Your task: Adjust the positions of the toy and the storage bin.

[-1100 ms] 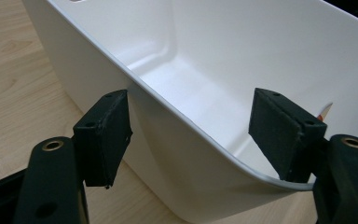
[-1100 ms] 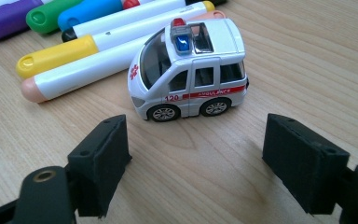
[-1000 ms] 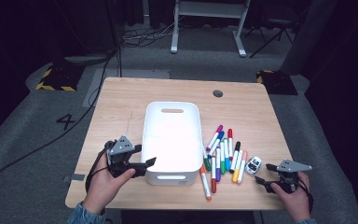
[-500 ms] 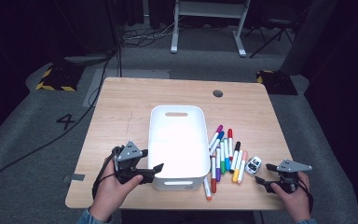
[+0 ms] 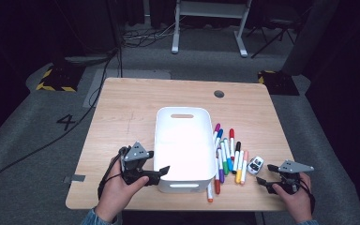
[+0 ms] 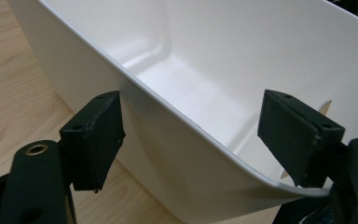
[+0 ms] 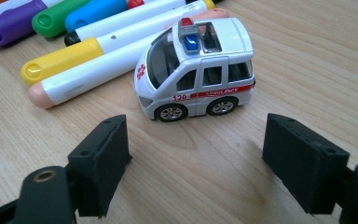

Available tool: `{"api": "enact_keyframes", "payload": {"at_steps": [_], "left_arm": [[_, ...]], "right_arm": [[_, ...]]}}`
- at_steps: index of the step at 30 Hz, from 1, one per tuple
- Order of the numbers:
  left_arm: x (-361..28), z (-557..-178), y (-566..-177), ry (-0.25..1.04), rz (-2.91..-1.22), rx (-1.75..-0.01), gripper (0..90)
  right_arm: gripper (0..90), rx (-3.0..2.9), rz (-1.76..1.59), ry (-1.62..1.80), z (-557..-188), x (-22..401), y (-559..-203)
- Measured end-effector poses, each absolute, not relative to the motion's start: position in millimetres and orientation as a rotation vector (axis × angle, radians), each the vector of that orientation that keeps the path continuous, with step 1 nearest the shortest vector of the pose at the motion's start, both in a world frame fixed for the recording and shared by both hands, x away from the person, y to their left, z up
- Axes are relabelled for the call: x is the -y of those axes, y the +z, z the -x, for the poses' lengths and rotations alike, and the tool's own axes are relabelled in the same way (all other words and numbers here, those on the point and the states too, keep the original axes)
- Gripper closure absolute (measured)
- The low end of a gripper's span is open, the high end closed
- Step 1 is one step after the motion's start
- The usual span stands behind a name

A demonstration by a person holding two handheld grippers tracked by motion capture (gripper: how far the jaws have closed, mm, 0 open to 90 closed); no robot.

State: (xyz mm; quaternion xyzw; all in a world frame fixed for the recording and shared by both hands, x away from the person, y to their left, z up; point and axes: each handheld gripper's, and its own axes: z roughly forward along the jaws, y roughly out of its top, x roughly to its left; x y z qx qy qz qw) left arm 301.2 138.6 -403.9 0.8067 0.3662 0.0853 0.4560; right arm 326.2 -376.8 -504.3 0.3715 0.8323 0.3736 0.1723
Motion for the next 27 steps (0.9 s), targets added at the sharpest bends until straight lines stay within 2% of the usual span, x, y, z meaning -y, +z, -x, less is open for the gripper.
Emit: {"api": "enact_keyframes", "payload": {"at_steps": [22,24,25,27], "left_arm": [[-126,-310,-404,0.202,-2.017,-0.864,17.1],[-129,-309,-403,0.212,-2.013,-0.854,19.3],[-132,-308,-401,0.231,-1.996,-0.845,23.8],[-136,-306,-398,0.235,-1.988,-0.853,24.8]], "right_arm": [[22.6,-2.362,-1.054,1.060,-326,377,-504],[22.6,-2.362,-1.055,1.060,-326,377,-504],[22.6,-2.362,-1.052,1.059,-326,377,-504],[22.6,-2.362,-1.052,1.059,-326,377,-504]]}}
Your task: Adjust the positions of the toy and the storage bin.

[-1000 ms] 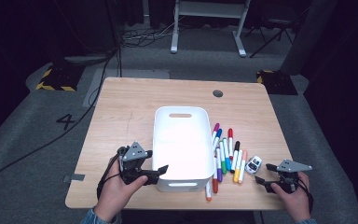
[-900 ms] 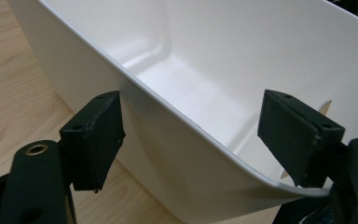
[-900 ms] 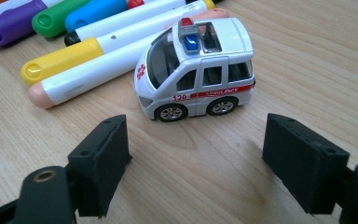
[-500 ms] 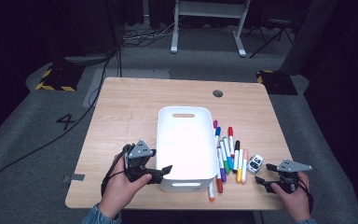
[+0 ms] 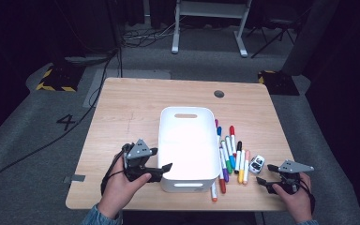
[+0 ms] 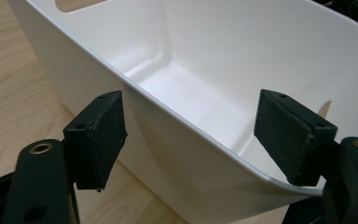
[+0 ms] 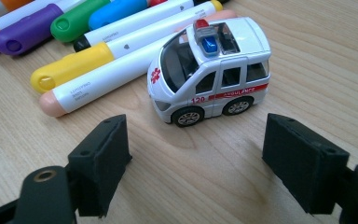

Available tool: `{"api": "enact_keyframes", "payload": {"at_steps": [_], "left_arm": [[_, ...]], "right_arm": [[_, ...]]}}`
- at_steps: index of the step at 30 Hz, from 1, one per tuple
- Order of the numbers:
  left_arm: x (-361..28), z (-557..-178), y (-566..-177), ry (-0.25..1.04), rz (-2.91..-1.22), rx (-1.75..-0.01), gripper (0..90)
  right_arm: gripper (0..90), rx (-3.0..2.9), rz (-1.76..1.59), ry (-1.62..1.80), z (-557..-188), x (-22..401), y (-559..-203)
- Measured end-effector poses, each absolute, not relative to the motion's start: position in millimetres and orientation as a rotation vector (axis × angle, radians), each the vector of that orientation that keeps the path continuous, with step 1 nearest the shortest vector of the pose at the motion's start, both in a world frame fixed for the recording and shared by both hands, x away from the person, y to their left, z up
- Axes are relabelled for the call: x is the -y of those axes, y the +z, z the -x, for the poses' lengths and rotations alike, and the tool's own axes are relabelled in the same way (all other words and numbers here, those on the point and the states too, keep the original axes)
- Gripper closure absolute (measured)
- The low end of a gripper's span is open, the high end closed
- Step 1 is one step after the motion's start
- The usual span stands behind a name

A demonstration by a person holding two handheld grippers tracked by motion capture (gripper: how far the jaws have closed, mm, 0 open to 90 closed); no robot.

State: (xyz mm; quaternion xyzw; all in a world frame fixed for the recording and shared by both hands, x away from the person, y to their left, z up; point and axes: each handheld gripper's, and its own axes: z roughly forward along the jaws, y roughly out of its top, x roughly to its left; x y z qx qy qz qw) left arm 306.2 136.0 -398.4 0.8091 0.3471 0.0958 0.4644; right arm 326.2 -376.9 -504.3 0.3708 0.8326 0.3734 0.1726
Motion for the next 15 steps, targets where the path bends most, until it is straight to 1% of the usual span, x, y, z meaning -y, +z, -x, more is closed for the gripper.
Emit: {"api": "enact_keyframes", "payload": {"at_steps": [2,9,13,15], "left_arm": [[-142,-304,-393,0.259,-1.995,-0.847,23.4],[-165,-298,-377,0.331,-1.982,-0.842,23.2],[-179,-299,-378,0.354,-2.016,-0.839,23.0],[-183,-299,-381,0.344,-2.026,-0.846,22.0]], "right_arm": [[22.6,-2.365,-1.054,1.060,-326,377,-504],[22.6,-2.366,-1.052,1.058,-326,377,-504],[22.6,-2.368,-1.053,1.058,-326,377,-504],[22.6,-2.368,-1.053,1.058,-326,377,-504]]}}
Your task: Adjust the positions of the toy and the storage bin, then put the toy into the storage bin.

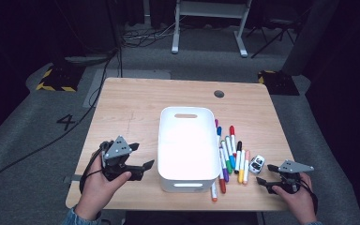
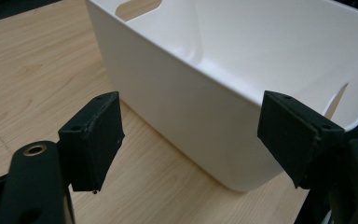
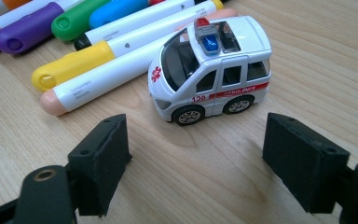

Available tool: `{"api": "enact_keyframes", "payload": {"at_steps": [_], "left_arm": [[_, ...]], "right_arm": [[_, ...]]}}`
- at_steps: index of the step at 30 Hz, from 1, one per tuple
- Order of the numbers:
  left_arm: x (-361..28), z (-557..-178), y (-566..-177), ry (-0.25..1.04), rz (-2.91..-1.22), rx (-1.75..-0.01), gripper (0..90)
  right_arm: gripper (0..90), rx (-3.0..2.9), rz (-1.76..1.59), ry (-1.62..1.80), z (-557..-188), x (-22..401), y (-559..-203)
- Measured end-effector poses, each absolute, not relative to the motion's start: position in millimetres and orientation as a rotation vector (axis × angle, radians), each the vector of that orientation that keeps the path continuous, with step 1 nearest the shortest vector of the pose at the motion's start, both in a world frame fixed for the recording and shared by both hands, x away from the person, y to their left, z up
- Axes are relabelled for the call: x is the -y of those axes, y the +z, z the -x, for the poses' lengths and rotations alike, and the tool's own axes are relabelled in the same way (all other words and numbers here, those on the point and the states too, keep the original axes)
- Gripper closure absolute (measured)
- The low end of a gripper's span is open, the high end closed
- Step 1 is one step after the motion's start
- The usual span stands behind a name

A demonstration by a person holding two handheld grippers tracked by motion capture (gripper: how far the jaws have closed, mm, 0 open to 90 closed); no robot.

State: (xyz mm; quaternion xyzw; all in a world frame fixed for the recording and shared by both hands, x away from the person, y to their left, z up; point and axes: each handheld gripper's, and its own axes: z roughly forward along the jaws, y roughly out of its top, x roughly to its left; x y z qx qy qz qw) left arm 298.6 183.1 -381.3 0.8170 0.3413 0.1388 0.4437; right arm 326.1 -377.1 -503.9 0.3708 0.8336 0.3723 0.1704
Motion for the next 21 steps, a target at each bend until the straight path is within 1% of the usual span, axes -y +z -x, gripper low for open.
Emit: {"api": "enact_keyframes", "payload": {"at_steps": [5,7,12,15,21], "left_arm": [[-195,-304,-402,0.360,-2.060,-0.886,21.6],[-198,-305,-407,0.375,-2.076,-0.893,21.6],[-214,-310,-434,0.382,-2.080,-0.987,21.7],[-222,-315,-451,0.417,-2.118,-1.051,22.2],[-239,-319,-491,0.402,-2.180,-1.150,22.7]], "right_arm": [[23.4,-2.350,-1.070,1.056,-324,377,-504],[27.7,-2.366,-1.074,1.049,-321,379,-502],[27.3,-2.340,-1.080,1.106,-319,381,-492],[29.9,-2.322,-1.076,1.128,-319,379,-483],[37.5,-2.323,-1.059,1.159,-323,377,-461]]}}
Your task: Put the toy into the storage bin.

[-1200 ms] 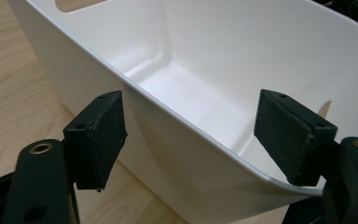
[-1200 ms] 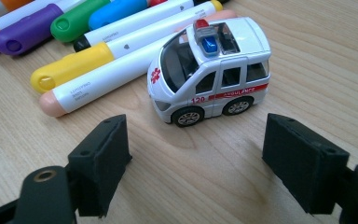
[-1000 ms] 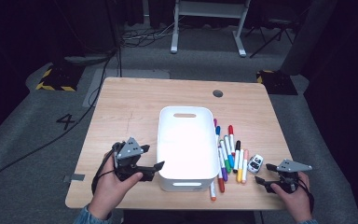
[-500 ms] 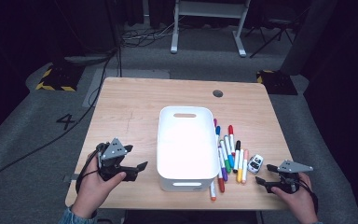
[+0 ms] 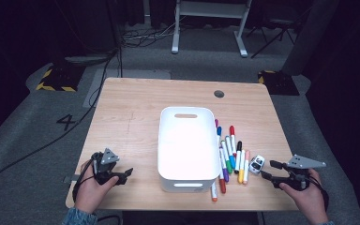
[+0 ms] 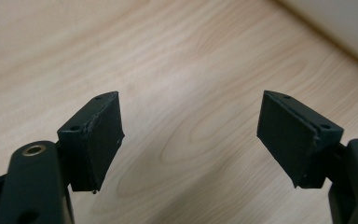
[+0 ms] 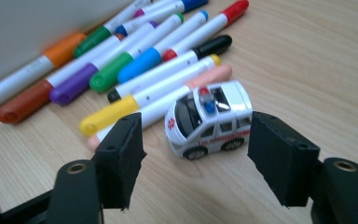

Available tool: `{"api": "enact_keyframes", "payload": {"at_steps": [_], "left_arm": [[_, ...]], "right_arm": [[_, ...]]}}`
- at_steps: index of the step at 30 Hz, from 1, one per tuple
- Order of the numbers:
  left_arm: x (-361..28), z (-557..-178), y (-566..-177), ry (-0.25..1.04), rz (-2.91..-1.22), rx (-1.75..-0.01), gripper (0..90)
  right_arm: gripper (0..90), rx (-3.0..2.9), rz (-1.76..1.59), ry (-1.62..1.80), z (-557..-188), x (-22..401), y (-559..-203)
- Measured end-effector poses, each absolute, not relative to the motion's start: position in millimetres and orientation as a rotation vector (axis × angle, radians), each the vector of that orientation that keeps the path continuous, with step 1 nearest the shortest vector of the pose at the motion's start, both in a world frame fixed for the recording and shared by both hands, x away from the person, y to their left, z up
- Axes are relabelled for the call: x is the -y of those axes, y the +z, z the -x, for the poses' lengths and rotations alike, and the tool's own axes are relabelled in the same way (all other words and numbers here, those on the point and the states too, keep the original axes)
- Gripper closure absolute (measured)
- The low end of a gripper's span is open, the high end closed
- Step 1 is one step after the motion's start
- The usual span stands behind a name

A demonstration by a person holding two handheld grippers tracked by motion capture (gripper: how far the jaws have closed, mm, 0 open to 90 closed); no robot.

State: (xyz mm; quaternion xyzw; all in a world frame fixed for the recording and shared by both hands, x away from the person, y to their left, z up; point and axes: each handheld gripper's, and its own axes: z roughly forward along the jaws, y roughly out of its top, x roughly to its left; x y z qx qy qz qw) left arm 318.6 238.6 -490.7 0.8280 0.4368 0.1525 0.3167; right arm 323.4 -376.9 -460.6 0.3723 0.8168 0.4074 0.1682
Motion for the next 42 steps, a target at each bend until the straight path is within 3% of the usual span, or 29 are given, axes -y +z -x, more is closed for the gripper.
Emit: {"api": "enact_keyframes", "payload": {"at_steps": [7,20,42], "left_arm": [[-250,-315,-504,0.428,-2.137,-1.138,22.1],[-250,-314,-504,0.431,-2.129,-1.145,21.3],[-250,-314,-505,0.426,-2.125,-1.149,21.0]], "right_arm": [[44.4,-2.339,-1.031,1.162,-344,367,-444],[47.3,-2.360,-1.042,1.113,-392,341,-431],[54.1,-2.471,-1.148,0.997,-464,290,-438]]}}
